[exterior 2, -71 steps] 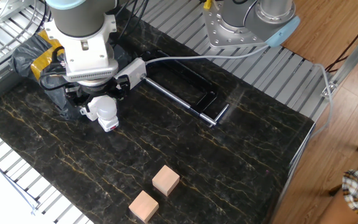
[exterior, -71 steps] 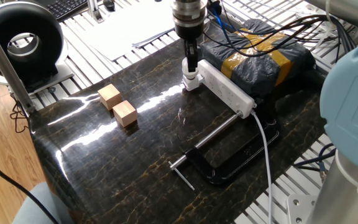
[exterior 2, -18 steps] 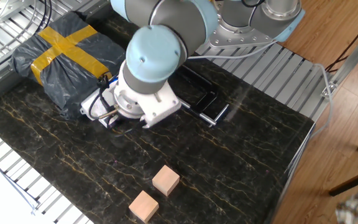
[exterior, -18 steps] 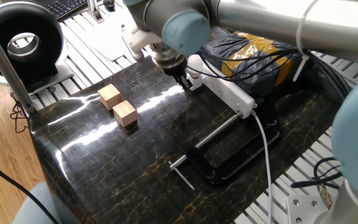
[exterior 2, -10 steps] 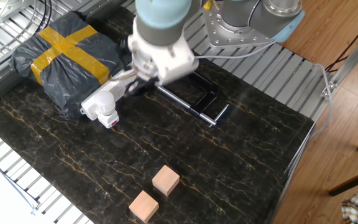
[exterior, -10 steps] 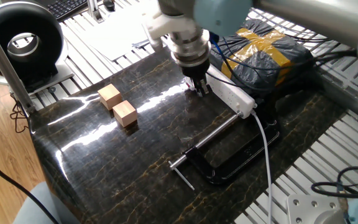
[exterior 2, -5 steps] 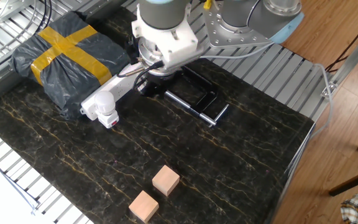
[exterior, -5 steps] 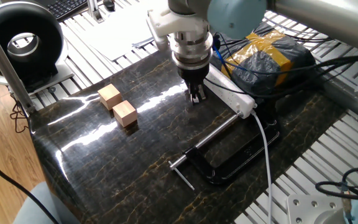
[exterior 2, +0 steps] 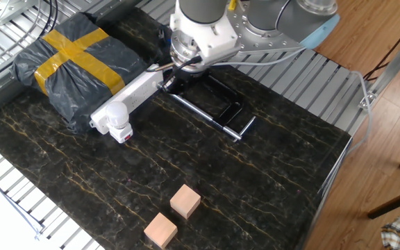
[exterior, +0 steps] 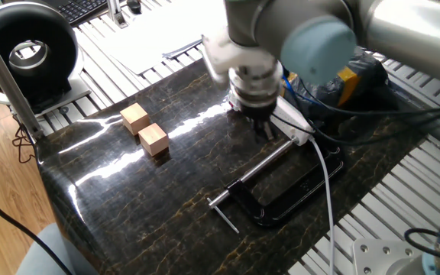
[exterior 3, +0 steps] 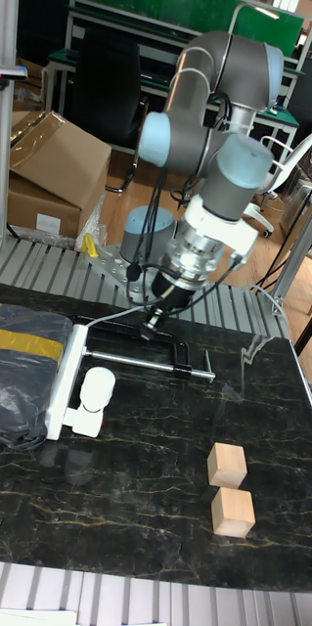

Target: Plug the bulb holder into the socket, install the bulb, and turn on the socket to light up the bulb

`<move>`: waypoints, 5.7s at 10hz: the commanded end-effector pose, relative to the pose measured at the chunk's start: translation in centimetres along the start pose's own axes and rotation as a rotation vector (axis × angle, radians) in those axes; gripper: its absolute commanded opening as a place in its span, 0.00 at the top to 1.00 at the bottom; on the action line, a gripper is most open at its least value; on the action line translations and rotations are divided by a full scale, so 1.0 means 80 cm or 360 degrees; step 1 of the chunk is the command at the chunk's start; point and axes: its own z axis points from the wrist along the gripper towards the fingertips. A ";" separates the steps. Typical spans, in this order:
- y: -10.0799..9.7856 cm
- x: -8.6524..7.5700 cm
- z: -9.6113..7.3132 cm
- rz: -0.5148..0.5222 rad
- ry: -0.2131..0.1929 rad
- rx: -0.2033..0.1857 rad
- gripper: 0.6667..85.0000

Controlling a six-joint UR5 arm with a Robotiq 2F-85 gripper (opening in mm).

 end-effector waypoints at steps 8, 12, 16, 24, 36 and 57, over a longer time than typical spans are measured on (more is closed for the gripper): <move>0.013 0.042 0.042 -0.0302 0.0019 0.0060 0.99; 0.004 0.066 0.061 -0.0352 0.0029 0.0137 0.99; -0.037 0.068 0.057 -0.0397 0.0086 0.0237 0.99; -0.028 0.098 0.083 -0.0424 0.0155 0.0150 0.99; -0.021 0.106 0.084 -0.0442 0.0220 0.0120 0.99; -0.023 0.058 0.067 -0.0440 0.0085 0.0155 0.99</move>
